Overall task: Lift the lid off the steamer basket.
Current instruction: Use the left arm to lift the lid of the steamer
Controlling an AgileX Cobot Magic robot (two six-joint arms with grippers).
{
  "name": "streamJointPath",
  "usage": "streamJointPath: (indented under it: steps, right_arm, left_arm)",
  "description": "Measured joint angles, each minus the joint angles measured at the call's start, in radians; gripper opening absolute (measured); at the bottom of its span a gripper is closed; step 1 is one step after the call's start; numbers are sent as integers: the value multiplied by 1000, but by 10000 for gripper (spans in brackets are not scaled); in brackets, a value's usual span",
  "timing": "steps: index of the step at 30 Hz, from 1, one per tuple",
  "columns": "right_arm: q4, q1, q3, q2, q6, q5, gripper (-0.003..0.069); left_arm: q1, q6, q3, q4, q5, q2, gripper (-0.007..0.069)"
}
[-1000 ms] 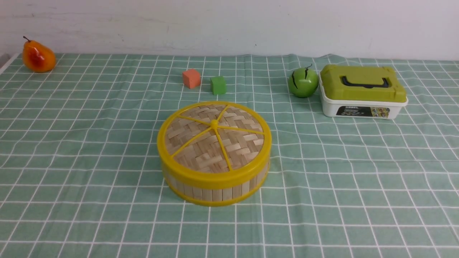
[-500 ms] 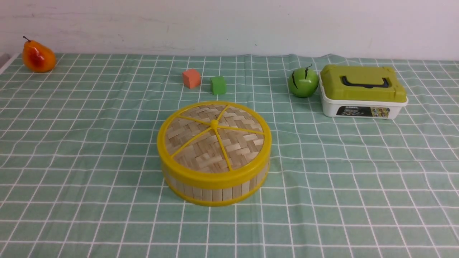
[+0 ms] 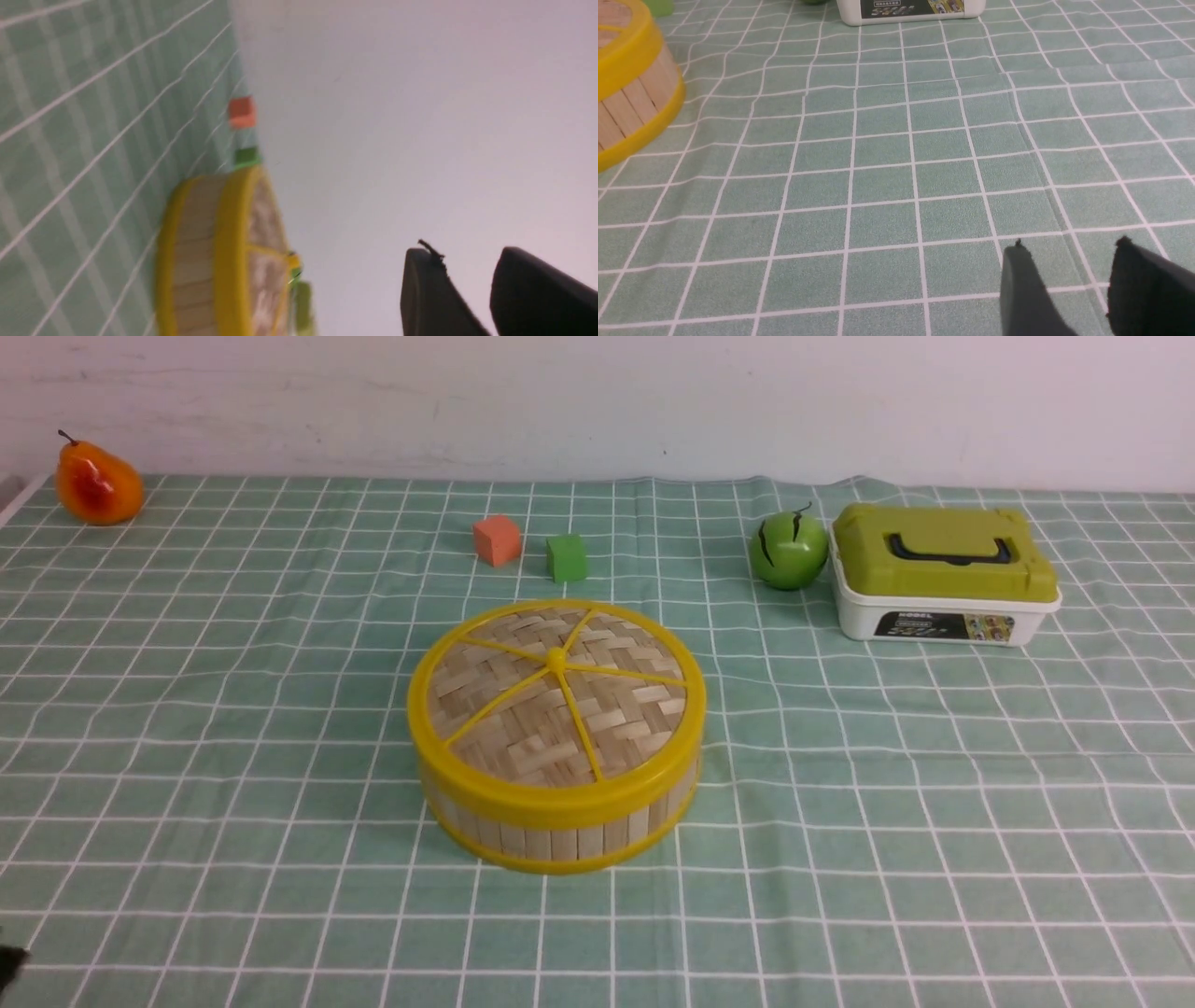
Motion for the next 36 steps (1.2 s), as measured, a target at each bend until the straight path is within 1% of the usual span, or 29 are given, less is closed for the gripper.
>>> streamJointPath:
  steps: [3, 5, 7, 8, 9, 10, 11, 14, 15, 16, 17, 18, 19, 21, 23, 24, 26, 28, 31, 32, 33, 34, 35, 36]
  right_arm:
    - [0, 0, 0, 0, 0, 0, 242]
    - [0, 0, 0, 0, 0, 0, 242]
    - [0, 0, 0, 0, 0, 0, 242]
    - [0, 0, 0, 0, 0, 0, 242]
    - [0, 0, 0, 0, 0, 0, 242]
    - [0, 0, 0, 0, 0, 0, 242]
    - [0, 0, 0, 0, 0, 0, 242]
    - [0, 0, 0, 0, 0, 0, 242]
    - [0, 0, 0, 0, 0, 0, 242]
    - [0, 0, 0, 0, 0, 0, 242]
    - [0, 0, 0, 0, 0, 0, 242]
    - [0, 0, 0, 0, 0, 0, 242]
    - [0, 0, 0, 0, 0, 0, 242]
    - [0, 0, 0, 0, 0, 0, 242]
    - [0, 0, 0, 0, 0, 0, 242]
    - [0, 0, 0, 0, 0, 0, 242]
    - [0, 0, 0, 0, 0, 0, 242]
    - [0, 0, 0, 0, 0, 0, 242]
    - [0, 0, 0, 0, 0, 0, 242]
    - [0, 0, 0, 0, 0, 0, 242]
    - [0, 0, 0, 0, 0, 0, 242]
    - [0, 0, 0, 0, 0, 0, 242]
    - [0, 0, 0, 0, 0, 0, 242]
    - [0, 0, 0, 0, 0, 0, 242]
  left_arm:
    - [0, 83, -134, 69, 7, 11, 104]
    - [0, 139, -242, 119, 81, 69, 41]
    - [0, 205, -361, 172, 219, 188, -13]
    - [0, 230, -419, 198, 289, 247, -13]
    - [0, 259, -476, 222, 399, 361, -13]
    - [0, 267, -510, 235, 436, 378, -13]
    - [0, 291, -579, 256, 565, 502, -13]
    - [0, 371, -762, 294, 779, 759, -13]
    - [0, 378, -774, 296, 788, 790, -13]
    - [0, 433, -865, 301, 848, 905, -13]
    - [0, 456, -921, 298, 874, 969, -13]
    - [0, 461, -933, 295, 879, 980, -13]
    - [0, 481, -1025, 278, 920, 1071, -13]
    - [0, 500, -1145, 245, 1004, 1184, -13]
    - [0, 514, -1275, 224, 1136, 1309, -13]
    - [-3, 518, -1340, 223, 1178, 1360, -13]
    - [-31, 520, -1450, 248, 1220, 1479, -13]
    - [-79, 509, -1522, 295, 1227, 1571, -13]
    - [-188, 479, -1649, 381, 1238, 1695, -13]
    - [-196, 477, -1649, 381, 1238, 1703, -13]
    - [-267, 466, -1732, 435, 1241, 1777, -13]
    - [-302, 461, -1771, 457, 1243, 1815, -13]
    - [-334, 459, -1828, 491, 1244, 1851, -13]
    - [-340, 459, -1838, 496, 1245, 1858, -13]
